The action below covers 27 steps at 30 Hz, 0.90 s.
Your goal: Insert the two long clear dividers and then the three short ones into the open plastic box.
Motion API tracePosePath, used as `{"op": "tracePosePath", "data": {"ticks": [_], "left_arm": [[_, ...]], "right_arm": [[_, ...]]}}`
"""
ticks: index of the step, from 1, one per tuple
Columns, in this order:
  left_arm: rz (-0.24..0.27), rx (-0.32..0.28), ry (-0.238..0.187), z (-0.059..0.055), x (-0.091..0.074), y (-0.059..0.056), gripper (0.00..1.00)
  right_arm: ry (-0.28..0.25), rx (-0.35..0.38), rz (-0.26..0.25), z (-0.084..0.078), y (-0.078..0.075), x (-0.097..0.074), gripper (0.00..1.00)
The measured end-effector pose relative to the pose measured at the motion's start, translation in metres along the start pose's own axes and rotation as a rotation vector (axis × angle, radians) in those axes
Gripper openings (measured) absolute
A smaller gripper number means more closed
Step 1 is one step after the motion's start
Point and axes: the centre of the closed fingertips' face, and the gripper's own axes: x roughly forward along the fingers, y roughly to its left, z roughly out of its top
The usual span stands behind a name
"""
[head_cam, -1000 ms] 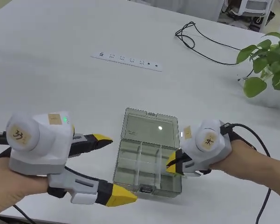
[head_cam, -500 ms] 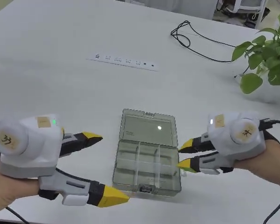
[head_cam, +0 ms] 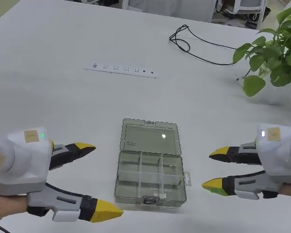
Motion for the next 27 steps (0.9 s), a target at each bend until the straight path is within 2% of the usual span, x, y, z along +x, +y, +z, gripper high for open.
{"op": "tracePosePath", "data": {"ticks": [6, 14, 17, 21, 27], "left_arm": [[0.005, 0.007, 0.023, -0.005, -0.001, 0.001, 1.00], [0.014, 0.004, 0.029, -0.008, -0.003, 0.003, 1.00], [0.014, 0.001, 0.028, -0.009, -0.003, 0.002, 1.00], [0.016, -0.001, 0.032, -0.011, -0.002, 0.003, 1.00], [0.010, 0.000, 0.036, -0.013, -0.002, 0.002, 1.00]], "right_arm": [[-0.035, 0.059, -0.025, -0.008, 0.000, -0.005, 0.53], [-0.071, 0.130, -0.053, -0.018, -0.003, -0.009, 0.61], [-0.083, 0.141, -0.053, -0.020, -0.001, -0.008, 0.65], [-0.073, 0.145, -0.037, -0.027, 0.005, -0.004, 0.67], [-0.080, 0.156, -0.030, -0.026, 0.010, -0.003, 0.69]]}}
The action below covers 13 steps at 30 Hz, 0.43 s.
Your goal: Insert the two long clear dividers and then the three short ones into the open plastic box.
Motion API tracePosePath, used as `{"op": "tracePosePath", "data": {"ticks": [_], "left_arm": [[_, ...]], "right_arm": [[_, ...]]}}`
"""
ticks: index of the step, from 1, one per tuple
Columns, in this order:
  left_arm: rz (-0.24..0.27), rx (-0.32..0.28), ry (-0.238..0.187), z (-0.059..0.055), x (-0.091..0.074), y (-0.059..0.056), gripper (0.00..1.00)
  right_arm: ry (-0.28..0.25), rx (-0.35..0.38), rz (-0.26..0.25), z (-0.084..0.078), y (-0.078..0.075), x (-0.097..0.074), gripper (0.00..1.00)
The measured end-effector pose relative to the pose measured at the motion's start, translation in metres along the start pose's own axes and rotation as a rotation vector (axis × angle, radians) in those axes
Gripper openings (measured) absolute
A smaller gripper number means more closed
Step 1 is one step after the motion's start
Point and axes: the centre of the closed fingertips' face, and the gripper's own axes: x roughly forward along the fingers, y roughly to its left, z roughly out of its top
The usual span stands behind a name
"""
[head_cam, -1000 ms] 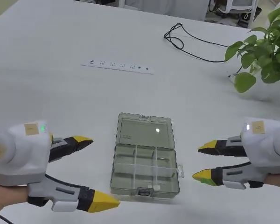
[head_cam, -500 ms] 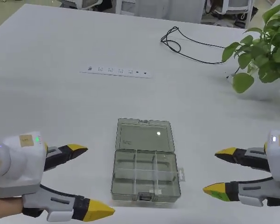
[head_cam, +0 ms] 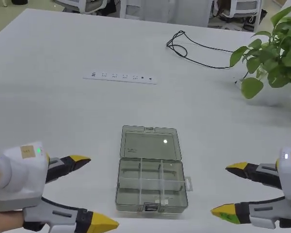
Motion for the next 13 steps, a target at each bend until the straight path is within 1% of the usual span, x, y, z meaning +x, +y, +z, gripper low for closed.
{"op": "tracePosePath", "data": {"ticks": [5, 13], "left_arm": [[-0.002, 0.000, 0.004, -0.0017, 0.0000, -0.0012, 1.00], [-0.002, -0.003, 0.007, -0.0042, -0.0004, -0.0021, 1.00]], "right_arm": [[0.000, -0.004, 0.009, 0.0003, 0.0028, 0.0003, 0.70], [0.004, -0.003, 0.024, -0.0016, 0.0078, 0.0029, 0.74]]}}
